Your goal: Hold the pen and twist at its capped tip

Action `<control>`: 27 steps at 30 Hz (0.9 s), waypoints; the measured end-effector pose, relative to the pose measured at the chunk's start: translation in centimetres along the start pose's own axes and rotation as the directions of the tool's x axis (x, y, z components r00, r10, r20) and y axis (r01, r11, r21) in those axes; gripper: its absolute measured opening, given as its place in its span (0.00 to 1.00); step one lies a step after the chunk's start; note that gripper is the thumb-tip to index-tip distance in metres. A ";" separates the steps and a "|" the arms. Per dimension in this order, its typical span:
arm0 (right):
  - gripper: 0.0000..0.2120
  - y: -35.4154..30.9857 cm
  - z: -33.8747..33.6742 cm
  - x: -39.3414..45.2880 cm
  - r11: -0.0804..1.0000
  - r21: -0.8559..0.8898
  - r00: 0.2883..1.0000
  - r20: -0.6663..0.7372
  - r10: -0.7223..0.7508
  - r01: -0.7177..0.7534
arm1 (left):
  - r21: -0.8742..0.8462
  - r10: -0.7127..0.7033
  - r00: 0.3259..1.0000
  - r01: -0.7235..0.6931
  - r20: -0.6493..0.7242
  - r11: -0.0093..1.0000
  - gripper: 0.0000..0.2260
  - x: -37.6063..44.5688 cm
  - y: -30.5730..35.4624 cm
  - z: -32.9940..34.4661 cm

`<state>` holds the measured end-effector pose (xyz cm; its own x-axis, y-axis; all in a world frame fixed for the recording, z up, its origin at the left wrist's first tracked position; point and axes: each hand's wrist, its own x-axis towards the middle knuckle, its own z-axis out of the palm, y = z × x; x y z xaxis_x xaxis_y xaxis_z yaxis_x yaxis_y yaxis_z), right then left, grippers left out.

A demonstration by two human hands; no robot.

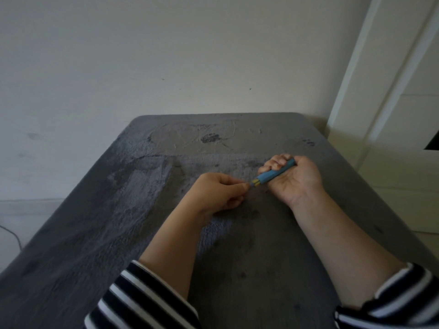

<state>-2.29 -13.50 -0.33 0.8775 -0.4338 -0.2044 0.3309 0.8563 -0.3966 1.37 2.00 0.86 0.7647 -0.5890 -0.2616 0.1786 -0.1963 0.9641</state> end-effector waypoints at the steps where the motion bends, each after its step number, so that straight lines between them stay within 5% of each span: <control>1: 0.15 0.0 0.0 0.0 1.000 0.002 1.000 0.003 0.006 -0.006 | 0.000 -0.003 1.000 0.003 0.002 1.000 0.02 0.0 0.0 0.0; 6: 0.14 0.1 0.1 0.0 1.000 0.006 1.000 -0.004 0.010 -0.010 | -0.005 -0.017 1.000 0.017 0.001 1.000 0.04 0.0 0.0 0.2; 11: 0.02 0.2 0.2 -0.2 1.000 0.000 1.000 0.025 -0.018 0.018 | -0.067 -0.081 0.995 0.085 0.064 0.994 0.07 -0.3 0.3 -0.1; 18: 0.14 0.2 0.0 -0.1 1.000 0.007 1.000 -0.002 0.016 -0.016 | -0.085 -0.103 0.993 0.108 0.061 0.990 0.06 -0.4 0.4 0.0; 24: 0.03 0.5 0.3 -0.3 1.000 0.009 1.000 0.026 0.010 -0.010 | -0.070 -0.103 0.994 0.106 0.043 0.992 0.08 -0.5 0.3 0.0; 27: 0.08 0.5 0.3 -0.3 1.000 0.023 1.000 0.022 0.021 -0.022 | -0.072 -0.105 0.994 0.108 0.043 0.992 0.07 -0.5 0.4 0.1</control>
<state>-2.29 -12.87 -0.24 0.8916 -0.4095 -0.1932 0.3197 0.8716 -0.3716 1.03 2.14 1.36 0.7144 -0.5983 -0.3630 0.3044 -0.2014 0.9310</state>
